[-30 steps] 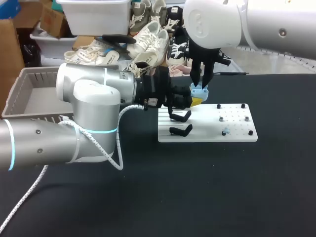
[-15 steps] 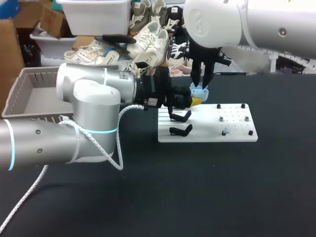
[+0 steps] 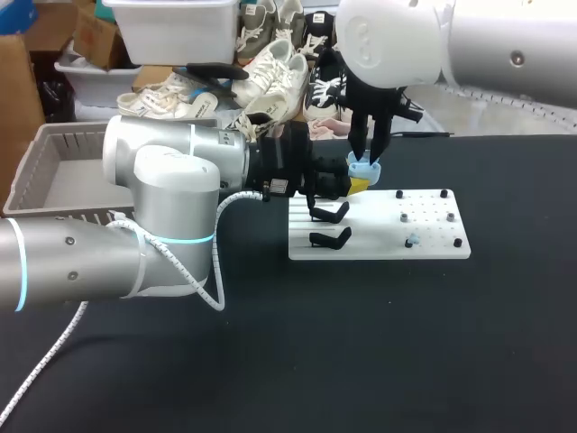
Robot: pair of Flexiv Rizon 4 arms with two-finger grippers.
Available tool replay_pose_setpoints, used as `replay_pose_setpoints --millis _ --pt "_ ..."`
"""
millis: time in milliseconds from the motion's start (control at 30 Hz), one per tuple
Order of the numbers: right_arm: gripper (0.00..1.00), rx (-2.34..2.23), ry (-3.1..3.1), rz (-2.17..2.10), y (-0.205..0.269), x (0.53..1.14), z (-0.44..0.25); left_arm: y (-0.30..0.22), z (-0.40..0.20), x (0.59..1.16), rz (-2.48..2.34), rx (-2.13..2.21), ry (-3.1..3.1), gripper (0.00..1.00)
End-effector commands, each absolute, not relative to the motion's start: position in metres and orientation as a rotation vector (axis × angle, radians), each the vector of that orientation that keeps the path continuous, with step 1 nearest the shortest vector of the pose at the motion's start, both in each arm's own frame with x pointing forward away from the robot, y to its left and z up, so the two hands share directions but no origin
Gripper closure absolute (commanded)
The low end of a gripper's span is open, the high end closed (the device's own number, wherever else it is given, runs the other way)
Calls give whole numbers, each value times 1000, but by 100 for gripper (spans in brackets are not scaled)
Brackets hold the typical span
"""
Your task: Pick up each earbud case from the left stands, insert the matching earbuds, close the lid, and place the case in the box.
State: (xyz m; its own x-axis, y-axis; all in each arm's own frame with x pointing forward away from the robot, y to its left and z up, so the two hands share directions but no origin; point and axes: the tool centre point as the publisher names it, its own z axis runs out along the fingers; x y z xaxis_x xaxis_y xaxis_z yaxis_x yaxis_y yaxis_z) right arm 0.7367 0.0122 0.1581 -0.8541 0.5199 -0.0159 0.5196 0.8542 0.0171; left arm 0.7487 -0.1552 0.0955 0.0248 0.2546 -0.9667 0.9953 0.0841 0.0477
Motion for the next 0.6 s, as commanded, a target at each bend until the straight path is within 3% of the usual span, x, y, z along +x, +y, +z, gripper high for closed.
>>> replay_pose_setpoints --millis 33,600 --pt "100 849 3001 19 11 733 158 -154 95 747 -980 1338 1406 100" --pt "100 874 3002 14 4 735 155 -154 95 747 -980 1338 1406 100"
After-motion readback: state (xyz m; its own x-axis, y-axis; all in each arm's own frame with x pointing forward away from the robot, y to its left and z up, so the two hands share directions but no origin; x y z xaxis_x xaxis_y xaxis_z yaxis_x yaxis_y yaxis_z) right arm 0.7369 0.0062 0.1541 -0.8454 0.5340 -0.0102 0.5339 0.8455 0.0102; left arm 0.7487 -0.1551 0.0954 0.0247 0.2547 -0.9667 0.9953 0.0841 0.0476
